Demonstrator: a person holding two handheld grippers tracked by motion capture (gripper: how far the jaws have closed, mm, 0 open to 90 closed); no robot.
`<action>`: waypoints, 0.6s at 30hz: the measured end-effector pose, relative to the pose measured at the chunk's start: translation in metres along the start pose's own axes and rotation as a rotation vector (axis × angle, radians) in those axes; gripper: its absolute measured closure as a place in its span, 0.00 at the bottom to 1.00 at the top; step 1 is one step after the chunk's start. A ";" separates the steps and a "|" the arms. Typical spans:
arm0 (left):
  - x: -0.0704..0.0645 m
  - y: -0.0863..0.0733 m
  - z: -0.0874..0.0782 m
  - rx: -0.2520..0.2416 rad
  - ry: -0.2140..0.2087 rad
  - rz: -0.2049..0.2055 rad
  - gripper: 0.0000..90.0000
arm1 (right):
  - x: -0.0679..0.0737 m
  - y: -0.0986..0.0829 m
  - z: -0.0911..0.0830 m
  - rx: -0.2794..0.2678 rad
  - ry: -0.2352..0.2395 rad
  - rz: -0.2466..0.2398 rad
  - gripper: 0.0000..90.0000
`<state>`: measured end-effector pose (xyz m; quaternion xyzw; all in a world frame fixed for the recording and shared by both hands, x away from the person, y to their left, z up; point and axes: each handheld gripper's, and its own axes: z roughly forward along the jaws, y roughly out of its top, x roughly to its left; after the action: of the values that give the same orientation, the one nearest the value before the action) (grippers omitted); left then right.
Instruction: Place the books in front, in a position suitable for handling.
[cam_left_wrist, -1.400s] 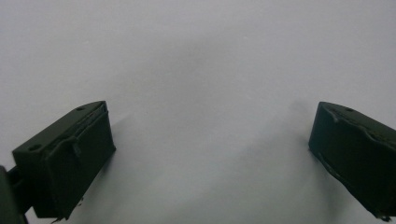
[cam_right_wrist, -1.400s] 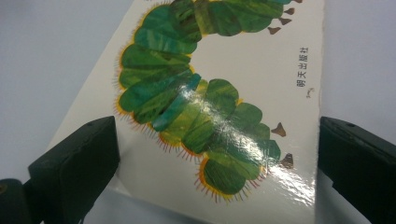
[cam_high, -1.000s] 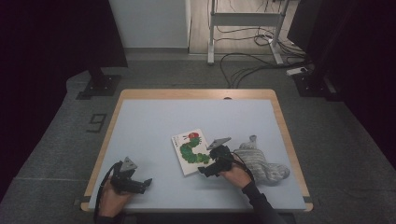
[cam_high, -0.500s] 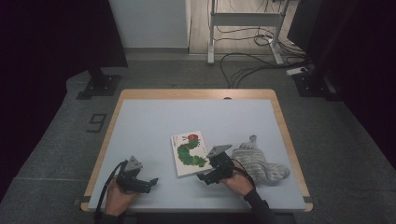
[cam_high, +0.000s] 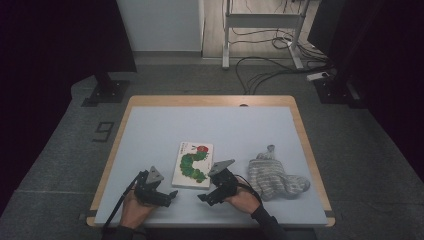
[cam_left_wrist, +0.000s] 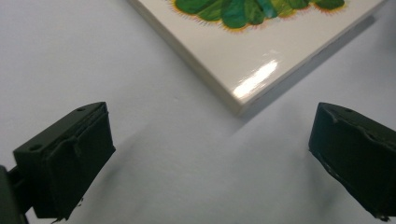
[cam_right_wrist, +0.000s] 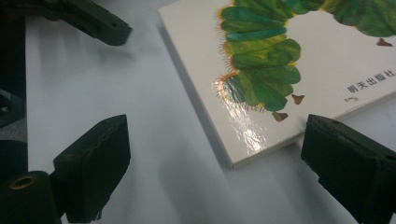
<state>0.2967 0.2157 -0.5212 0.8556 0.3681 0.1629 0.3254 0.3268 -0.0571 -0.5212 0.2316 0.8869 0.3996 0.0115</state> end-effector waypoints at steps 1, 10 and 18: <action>0.000 0.000 0.001 0.001 0.010 -0.003 0.00 | 0.000 0.000 0.000 0.000 0.000 0.000 0.08; 0.007 0.001 0.005 0.017 0.076 -0.011 0.00 | -0.030 0.007 0.001 -0.020 -0.110 0.062 0.05; 0.012 0.002 0.006 0.018 0.096 -0.031 0.00 | -0.072 0.018 0.005 -0.050 -0.162 0.101 0.06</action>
<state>0.3092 0.2212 -0.5244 0.8440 0.3979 0.1952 0.3022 0.3993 -0.0731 -0.5239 0.3074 0.8599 0.4016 0.0688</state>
